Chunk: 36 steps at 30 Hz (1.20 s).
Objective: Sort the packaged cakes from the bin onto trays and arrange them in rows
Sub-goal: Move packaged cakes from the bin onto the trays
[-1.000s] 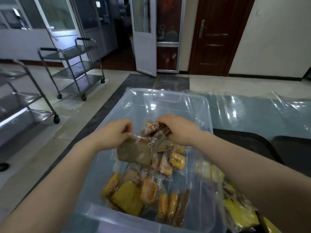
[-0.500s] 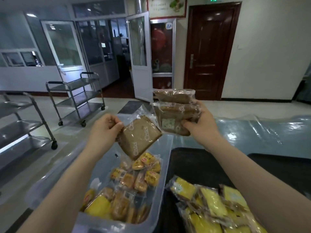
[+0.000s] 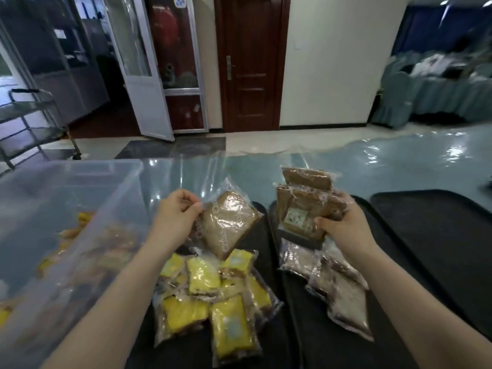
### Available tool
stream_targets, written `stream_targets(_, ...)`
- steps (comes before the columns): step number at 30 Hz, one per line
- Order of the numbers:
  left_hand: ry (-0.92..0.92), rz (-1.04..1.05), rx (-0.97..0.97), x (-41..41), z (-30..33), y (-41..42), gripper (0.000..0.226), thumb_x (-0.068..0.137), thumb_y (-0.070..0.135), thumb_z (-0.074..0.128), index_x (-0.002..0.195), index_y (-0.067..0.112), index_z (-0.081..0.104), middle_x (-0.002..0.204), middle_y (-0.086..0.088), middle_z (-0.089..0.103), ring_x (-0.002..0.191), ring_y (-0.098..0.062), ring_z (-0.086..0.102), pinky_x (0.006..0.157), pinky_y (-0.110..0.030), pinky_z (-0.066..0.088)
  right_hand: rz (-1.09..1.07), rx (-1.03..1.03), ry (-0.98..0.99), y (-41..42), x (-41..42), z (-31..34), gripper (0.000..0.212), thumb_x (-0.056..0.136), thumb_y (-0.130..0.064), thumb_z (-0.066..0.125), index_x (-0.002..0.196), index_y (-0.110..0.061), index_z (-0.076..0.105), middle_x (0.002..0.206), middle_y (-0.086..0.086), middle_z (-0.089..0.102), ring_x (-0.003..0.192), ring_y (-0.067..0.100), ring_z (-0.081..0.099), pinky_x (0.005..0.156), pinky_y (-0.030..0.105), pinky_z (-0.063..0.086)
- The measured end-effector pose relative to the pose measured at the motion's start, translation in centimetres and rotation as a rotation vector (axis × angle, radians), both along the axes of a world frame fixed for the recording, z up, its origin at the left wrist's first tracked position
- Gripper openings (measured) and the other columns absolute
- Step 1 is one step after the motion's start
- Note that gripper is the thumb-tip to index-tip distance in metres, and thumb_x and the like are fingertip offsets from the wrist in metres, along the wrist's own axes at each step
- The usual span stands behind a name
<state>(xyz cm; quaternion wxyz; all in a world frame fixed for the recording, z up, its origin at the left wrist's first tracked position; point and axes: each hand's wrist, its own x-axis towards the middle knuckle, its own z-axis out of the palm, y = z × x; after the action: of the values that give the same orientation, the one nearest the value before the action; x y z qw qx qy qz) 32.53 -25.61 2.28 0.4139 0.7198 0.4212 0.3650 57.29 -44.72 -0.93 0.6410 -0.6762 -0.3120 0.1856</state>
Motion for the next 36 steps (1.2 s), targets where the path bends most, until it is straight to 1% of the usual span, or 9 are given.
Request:
stream_targets(4, 0.052, -0.086, -0.115, 6.1, -4.1, -4.0, 0.009, 0.086, 0.012, 0.063, 0.084, 0.021, 0.062, 0.077, 0.001, 0.068, 0.06, -0.003, 0.06, 0.049, -0.017, 0.042, -0.122, -0.108, -0.054, -6.1, 4.8, -3.5, 0.063, 0.077, 0.011, 0.066, 0.109, -0.043, 0.058, 0.098, -0.016, 0.071, 0.092, 0.003, 0.067, 0.075, 0.029, 0.055)
stream_targets(8, 0.106, -0.145, -0.25, 10.9, -6.8, -6.9, 0.009, 0.088, 0.012, 0.06, 0.09, 0.02, 0.063, 0.085, -0.001, 0.068, 0.075, -0.014, 0.065, 0.061, -0.031, 0.055, -0.226, -0.219, -0.114, -10.2, 7.5, -6.1, 0.06, 0.079, 0.001, 0.065, 0.106, -0.051, 0.055, 0.1, -0.015, 0.068, 0.096, 0.008, 0.065, 0.079, 0.036, 0.055)
stream_targets(12, 0.068, -0.141, -0.39, 15.2, -9.2, -9.1, 0.01, 0.087, 0.012, 0.061, 0.094, 0.018, 0.062, 0.087, -0.002, 0.068, 0.069, -0.016, 0.066, 0.052, -0.026, 0.052, -0.375, -0.241, -0.229, -12.1, 9.6, -8.2, 0.058, 0.082, -0.002, 0.063, 0.116, -0.047, 0.049, 0.101, -0.024, 0.06, 0.1, 0.005, 0.059, 0.074, 0.02, 0.045)
stream_targets(15, -0.077, -0.198, -0.667, 18.3, -10.8, -10.4, 0.022, 0.089, 0.005, 0.057, 0.109, 0.013, 0.057, 0.102, -0.007, 0.067, 0.08, -0.02, 0.066, 0.076, -0.039, 0.057, -0.383, -0.237, -0.192, -11.5, 11.0, -9.6, 0.06, 0.082, -0.007, 0.067, 0.131, -0.036, 0.046, 0.12, -0.017, 0.056, 0.112, 0.006, 0.053, 0.088, 0.023, 0.044)
stream_targets(17, -0.122, -0.271, -0.796, 19.8, -11.9, -10.9, 0.03, 0.092, 0.005, 0.052, 0.119, 0.018, 0.051, 0.112, -0.001, 0.062, 0.087, -0.013, 0.063, 0.077, -0.032, 0.053, -0.235, -0.305, -0.149, -10.6, 11.5, -10.3, 0.07, 0.082, -0.015, 0.073, 0.141, -0.033, 0.04, 0.126, -0.019, 0.05, 0.114, 0.001, 0.049, 0.09, 0.02, 0.042)
stream_targets(20, 0.054, -0.35, -0.73, 20.6, -13.4, -11.0, 0.031, 0.092, 0.015, 0.054, 0.123, 0.018, 0.053, 0.113, 0.0, 0.062, 0.099, -0.015, 0.06, 0.08, -0.029, 0.049, 0.043, -0.583, -0.198, -9.4, 11.9, -11.0, 0.075, 0.078, -0.023, 0.076, 0.143, -0.028, 0.04, 0.136, -0.009, 0.05, 0.123, 0.01, 0.047, 0.097, 0.025, 0.04)
stream_targets(22, 0.164, -0.352, -0.63, 20.4, -14.1, -10.5, 0.047, 0.091, 0.015, 0.056, 0.136, 0.016, 0.044, 0.125, -0.001, 0.056, 0.104, -0.015, 0.057, 0.086, -0.029, 0.047, 0.051, -0.634, -0.272, -8.8, 11.6, -11.1, 0.061, 0.079, -0.022, 0.071, 0.137, -0.026, 0.05, 0.137, -0.003, 0.054, 0.126, 0.018, 0.05, 0.099, 0.028, 0.041)
stream_targets(28, 0.212, -0.352, -0.5, 18.0, -12.7, -9.1, 0.046, 0.089, 0.003, 0.054, 0.134, 0.011, 0.047, 0.125, -0.007, 0.059, 0.097, -0.011, 0.058, 0.06, -0.016, 0.041, 0.01, -0.589, -0.387, -6.8, 9.9, -9.2, 0.034, 0.088, -0.017, 0.058, 0.12, -0.03, 0.062, 0.121, -0.015, 0.063, 0.111, 0.007, 0.057, 0.084, 0.022, 0.042)
stream_targets(36, 0.114, -0.478, -0.358, 10.1, -6.4, -7.4, 0.029, 0.092, 0.008, 0.052, 0.119, 0.017, 0.057, 0.1, 0.009, 0.069, 0.091, 0.0, 0.065, 0.07, -0.011, 0.048, 0.124, -0.414, -0.307, -0.3, 3.3, -6.1, 0.028, 0.087, -0.015, 0.063, 0.108, -0.034, 0.063, 0.104, -0.019, 0.065, 0.097, -0.003, 0.06, 0.091, 0.03, 0.051)
